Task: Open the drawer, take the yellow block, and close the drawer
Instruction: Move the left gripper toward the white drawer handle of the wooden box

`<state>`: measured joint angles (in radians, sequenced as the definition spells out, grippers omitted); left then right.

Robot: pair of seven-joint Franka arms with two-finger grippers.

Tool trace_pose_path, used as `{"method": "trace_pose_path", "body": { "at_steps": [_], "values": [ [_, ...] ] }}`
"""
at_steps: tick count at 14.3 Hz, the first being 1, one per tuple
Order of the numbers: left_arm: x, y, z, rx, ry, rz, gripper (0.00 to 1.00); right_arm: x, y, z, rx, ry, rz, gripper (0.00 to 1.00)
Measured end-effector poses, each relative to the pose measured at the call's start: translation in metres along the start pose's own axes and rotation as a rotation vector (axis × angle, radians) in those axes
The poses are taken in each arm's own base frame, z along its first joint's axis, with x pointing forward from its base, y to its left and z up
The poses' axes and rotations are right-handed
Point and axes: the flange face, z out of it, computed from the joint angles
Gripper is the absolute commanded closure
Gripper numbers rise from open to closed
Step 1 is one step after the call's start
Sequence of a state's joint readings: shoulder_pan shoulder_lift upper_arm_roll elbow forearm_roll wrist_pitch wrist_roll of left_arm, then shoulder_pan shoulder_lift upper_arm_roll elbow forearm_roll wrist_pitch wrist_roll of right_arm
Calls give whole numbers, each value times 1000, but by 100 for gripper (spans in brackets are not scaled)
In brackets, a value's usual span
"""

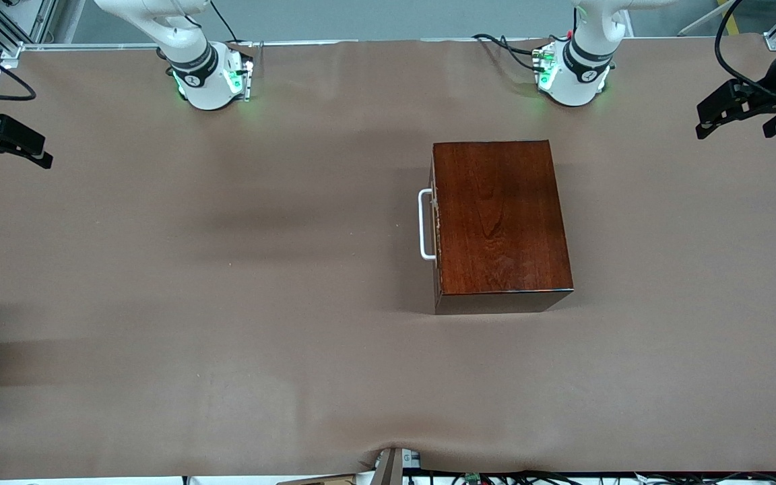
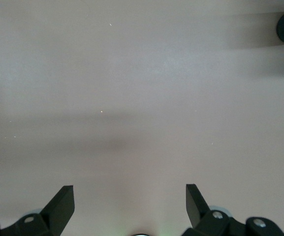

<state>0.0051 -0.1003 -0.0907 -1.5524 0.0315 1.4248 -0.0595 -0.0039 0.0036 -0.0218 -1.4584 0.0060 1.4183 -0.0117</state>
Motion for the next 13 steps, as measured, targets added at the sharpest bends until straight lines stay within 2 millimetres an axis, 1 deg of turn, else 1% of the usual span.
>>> {"method": "trace_pose_path", "body": {
  "at_steps": [9,13],
  "values": [
    [0,1,0,0,0,-1,0,0,0,0,0,0,0,0],
    [4,11,6,1,-12,19,0,1,0,1,0,0,0,0]
  ]
}}
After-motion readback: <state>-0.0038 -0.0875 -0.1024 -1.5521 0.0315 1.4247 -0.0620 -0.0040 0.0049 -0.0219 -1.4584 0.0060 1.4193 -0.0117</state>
